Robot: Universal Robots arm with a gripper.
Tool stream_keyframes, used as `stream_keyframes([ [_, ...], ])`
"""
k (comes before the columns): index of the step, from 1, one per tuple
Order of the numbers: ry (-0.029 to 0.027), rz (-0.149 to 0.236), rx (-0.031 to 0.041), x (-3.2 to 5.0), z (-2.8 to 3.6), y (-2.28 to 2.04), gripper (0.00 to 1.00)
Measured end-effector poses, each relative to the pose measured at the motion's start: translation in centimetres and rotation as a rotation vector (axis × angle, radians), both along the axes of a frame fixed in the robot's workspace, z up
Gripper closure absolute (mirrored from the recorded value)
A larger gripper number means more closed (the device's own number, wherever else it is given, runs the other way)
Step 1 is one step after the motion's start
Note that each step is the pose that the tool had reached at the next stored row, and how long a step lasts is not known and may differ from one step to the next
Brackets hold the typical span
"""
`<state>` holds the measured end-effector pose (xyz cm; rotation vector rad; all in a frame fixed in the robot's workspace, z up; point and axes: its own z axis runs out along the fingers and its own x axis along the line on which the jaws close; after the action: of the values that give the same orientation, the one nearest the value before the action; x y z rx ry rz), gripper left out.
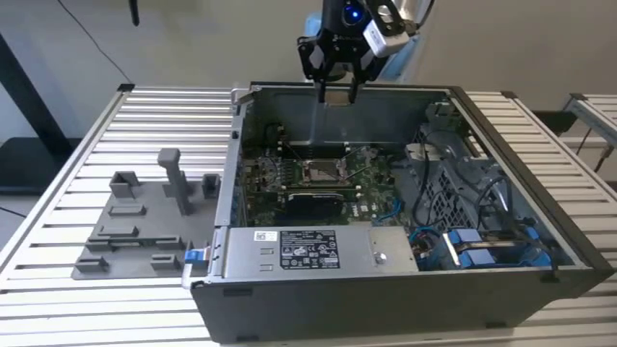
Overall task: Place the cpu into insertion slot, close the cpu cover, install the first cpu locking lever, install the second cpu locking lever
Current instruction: 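Place the cpu into insertion slot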
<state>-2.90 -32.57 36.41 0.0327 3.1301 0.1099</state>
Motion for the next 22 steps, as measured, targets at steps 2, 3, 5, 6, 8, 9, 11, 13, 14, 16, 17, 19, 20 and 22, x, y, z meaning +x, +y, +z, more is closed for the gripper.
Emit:
stream_keyframes([
  [2, 0.0000, 0.000, -0.0001, 0.02, -0.01, 0.05, 0.46],
  [3, 0.0000, 0.000, 0.0000, 0.02, -0.01, 0.06, 0.46],
  [5, 0.0000, 0.000, 0.0001, 0.02, -0.01, 0.07, 0.46],
  [6, 0.0000, 0.000, 0.0000, 0.02, -0.01, 0.08, 0.46],
  [8, 0.0000, 0.000, 0.0001, 0.02, -0.02, 0.08, 0.46],
  [9, 0.0001, -0.002, 0.0001, 0.02, -0.03, 0.08, 0.46],
  [11, 0.0004, -0.010, 0.0000, 0.02, -0.06, 0.09, 0.46],
  [13, 0.0011, -0.024, 0.0000, 0.02, -0.10, 0.08, 0.46],
  [14, 0.0014, -0.033, 0.0000, 0.02, -0.12, 0.08, 0.46],
  [16, 0.0022, -0.055, 0.0000, 0.02, -0.16, 0.08, 0.46],
  [17, 0.0027, -0.066, 0.0001, 0.02, -0.18, 0.08, 0.46],
  [19, 0.0040, -0.090, 0.0001, 0.02, -0.24, 0.08, 0.46],
  [20, 0.0049, -0.103, -0.0001, 0.02, -0.26, 0.08, 0.46],
  [22, 0.0066, -0.128, 0.0000, 0.02, -0.32, 0.08, 0.46],
])
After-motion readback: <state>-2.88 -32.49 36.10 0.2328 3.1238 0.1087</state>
